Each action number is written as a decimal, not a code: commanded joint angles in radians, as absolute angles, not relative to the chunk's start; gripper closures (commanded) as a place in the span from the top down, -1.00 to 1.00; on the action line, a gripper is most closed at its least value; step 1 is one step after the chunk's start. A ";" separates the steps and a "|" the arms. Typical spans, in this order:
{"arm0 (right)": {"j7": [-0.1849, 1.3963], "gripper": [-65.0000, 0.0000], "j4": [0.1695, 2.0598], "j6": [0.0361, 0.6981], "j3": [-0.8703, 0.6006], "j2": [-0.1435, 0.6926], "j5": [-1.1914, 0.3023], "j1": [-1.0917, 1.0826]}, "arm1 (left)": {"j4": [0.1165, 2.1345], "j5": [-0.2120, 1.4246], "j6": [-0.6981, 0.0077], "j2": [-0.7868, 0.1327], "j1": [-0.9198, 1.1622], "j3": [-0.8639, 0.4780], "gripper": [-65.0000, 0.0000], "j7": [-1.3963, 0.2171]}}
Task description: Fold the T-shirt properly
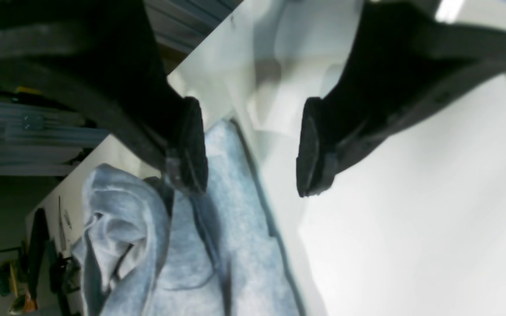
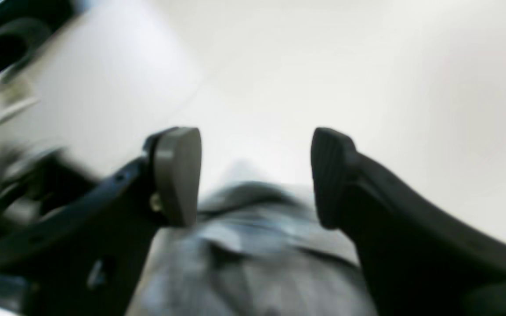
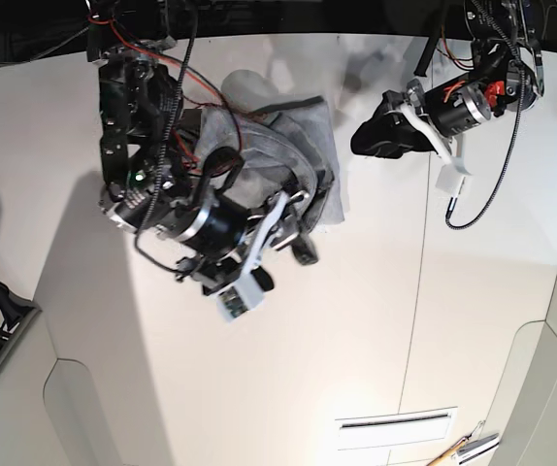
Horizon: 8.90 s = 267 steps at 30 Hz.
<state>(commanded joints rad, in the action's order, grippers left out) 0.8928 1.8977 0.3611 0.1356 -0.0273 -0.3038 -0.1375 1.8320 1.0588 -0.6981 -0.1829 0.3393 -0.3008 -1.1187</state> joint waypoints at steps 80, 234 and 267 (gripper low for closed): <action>0.969 -1.00 1.728 0.554 -0.411 0.174 -0.666 -0.019 | 2.039 0.682 -0.644 0.015 0.374 0.031 -0.98 -1.044; 1.114 -1.00 1.598 0.633 -0.312 0.594 -1.146 0.416 | 2.128 0.542 -0.614 -0.152 0.890 -0.385 -0.95 -1.025; 0.726 -1.00 0.787 0.598 0.378 0.522 -0.601 0.271 | 0.662 0.269 -0.471 -0.141 0.418 0.398 -0.95 -0.381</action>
